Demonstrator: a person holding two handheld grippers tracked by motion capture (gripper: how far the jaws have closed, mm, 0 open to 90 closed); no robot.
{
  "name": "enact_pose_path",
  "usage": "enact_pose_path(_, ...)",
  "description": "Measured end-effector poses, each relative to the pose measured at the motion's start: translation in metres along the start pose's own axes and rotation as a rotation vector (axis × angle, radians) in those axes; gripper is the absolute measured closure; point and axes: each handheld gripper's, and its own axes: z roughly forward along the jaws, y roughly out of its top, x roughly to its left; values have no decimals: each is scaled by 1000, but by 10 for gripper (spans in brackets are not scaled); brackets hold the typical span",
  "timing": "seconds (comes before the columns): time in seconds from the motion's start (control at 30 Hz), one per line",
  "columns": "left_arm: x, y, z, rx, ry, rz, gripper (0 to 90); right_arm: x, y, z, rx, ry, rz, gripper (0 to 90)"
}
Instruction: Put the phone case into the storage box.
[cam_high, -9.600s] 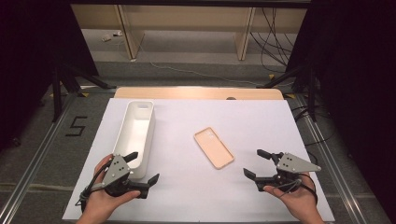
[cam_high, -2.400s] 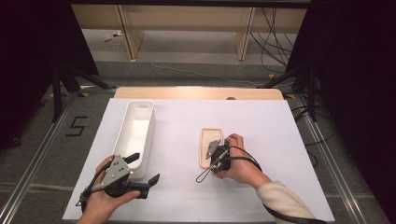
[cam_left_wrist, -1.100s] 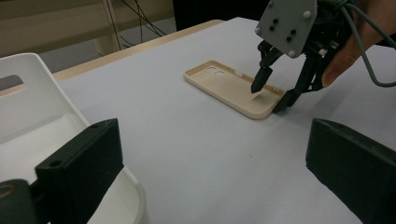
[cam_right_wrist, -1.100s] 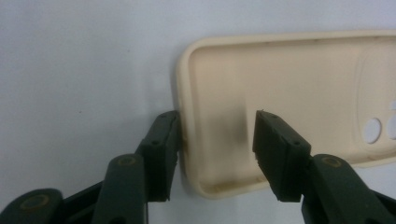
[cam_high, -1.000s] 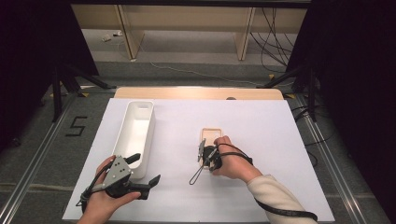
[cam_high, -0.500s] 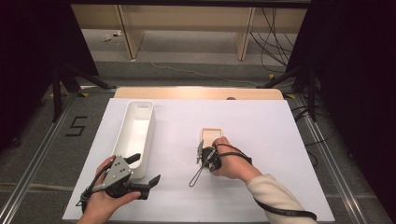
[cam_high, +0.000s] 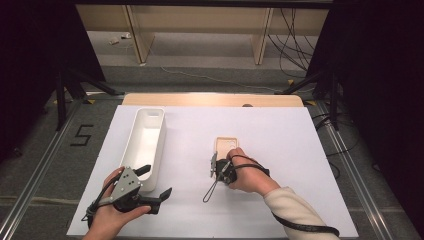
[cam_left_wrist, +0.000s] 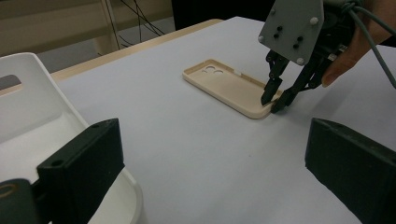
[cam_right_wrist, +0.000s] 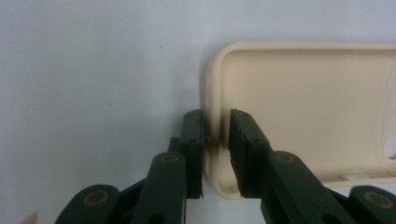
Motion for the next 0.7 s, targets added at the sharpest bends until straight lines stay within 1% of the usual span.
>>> enact_pose_path(0.1, 0, 0, 0, -1, 0, 0, 38, 0, 0, 0, 1, 0, -8, 776)
enact_pose_path(0.23, 0, 0, 0, -2, -1, 1, 38, 1, 0, 0, 0, -1, -6, 782)
enact_pose_path(0.47, 0, 0, 0, -2, -1, -1, 39, 2, 1, 0, 7, -10, -24, 796)
enact_pose_path(0.57, 0, 0, 0, -2, 0, -1, 39, 2, 1, 0, -1, -8, -22, 803)
enact_pose_path(0.7, -1, 0, 0, -2, -1, -1, 39, 3, 1, 0, 9, -15, -24, 814)
